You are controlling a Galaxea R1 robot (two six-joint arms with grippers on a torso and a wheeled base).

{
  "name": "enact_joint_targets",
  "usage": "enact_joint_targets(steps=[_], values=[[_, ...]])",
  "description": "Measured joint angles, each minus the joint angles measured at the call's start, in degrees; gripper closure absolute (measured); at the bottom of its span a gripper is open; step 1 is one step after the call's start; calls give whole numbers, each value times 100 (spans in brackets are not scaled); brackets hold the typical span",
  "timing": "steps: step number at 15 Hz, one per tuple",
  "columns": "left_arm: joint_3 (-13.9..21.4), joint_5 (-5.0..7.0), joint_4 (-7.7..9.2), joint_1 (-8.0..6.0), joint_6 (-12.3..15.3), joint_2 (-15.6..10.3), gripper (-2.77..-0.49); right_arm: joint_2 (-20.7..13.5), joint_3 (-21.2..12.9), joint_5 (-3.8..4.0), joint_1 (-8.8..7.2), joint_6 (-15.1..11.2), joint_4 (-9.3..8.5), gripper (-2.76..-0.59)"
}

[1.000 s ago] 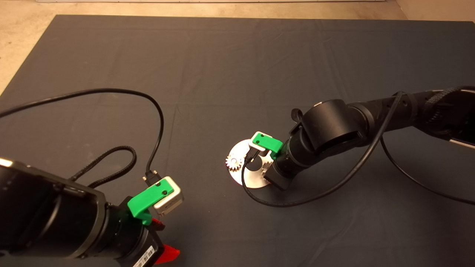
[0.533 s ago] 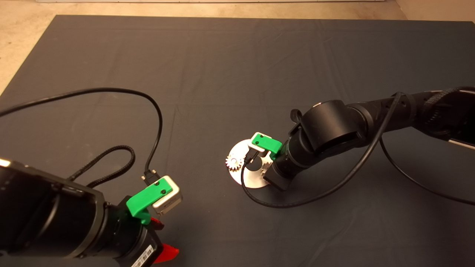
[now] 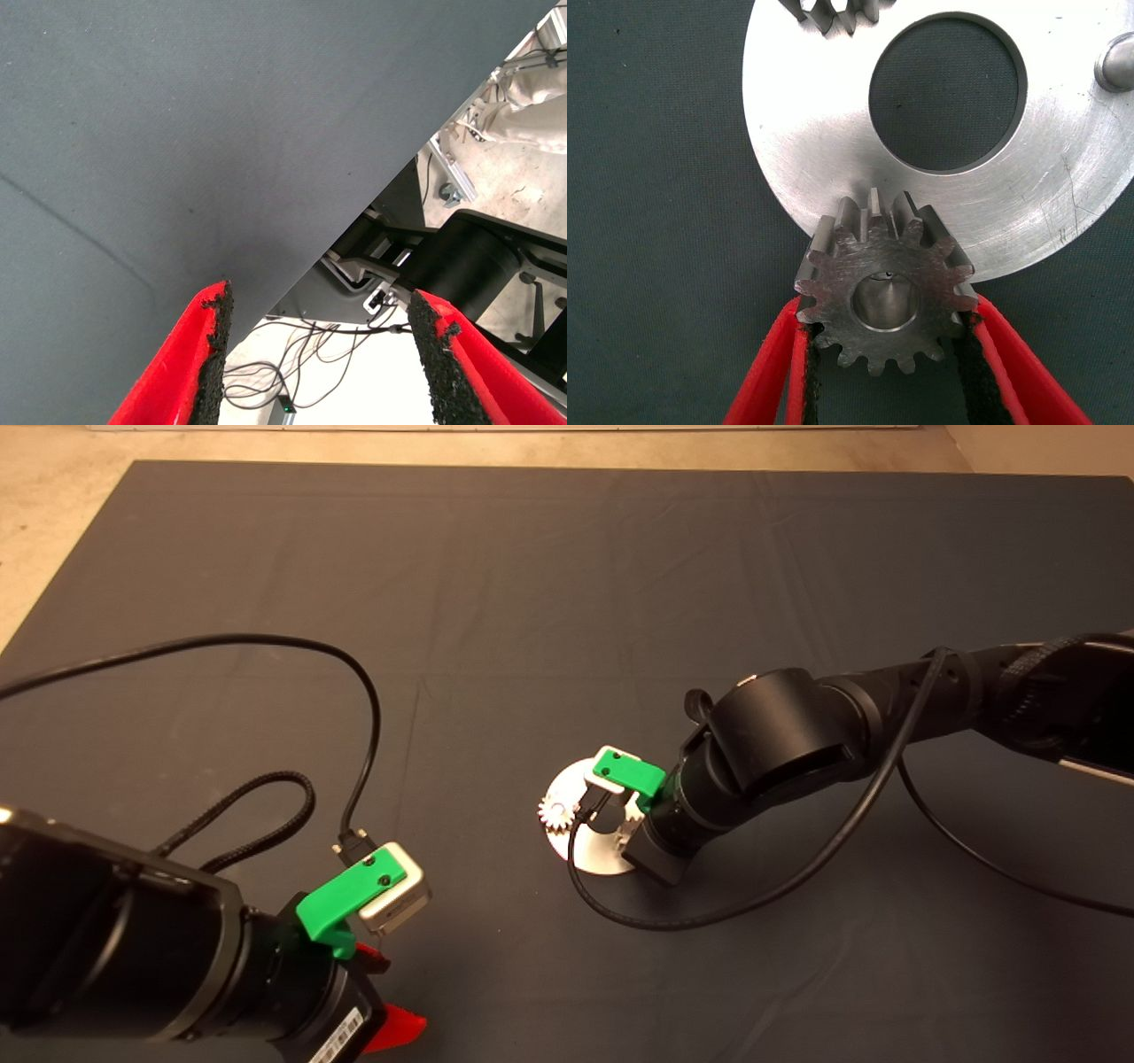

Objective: Install three planetary gears onto the carrier pins

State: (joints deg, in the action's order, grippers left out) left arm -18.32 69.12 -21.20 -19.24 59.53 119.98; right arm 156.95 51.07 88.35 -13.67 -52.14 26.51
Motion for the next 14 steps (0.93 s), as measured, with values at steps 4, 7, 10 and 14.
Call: enact_joint_targets(steps=[4,7,10,14], values=[[0,-13,0,0,-1,-2,-133,-15,0,-23,0,1,-6,-88],[0,-16,-2,0,0,-35,-133,-59,-11,-63,0,2,-26,-88],[0,-22,-2,0,-1,-33,-133,-128,-46,-91,0,2,-34,-88],[0,-27,-2,0,-1,-33,-133,-188,-90,-72,16,2,-55,-88]])
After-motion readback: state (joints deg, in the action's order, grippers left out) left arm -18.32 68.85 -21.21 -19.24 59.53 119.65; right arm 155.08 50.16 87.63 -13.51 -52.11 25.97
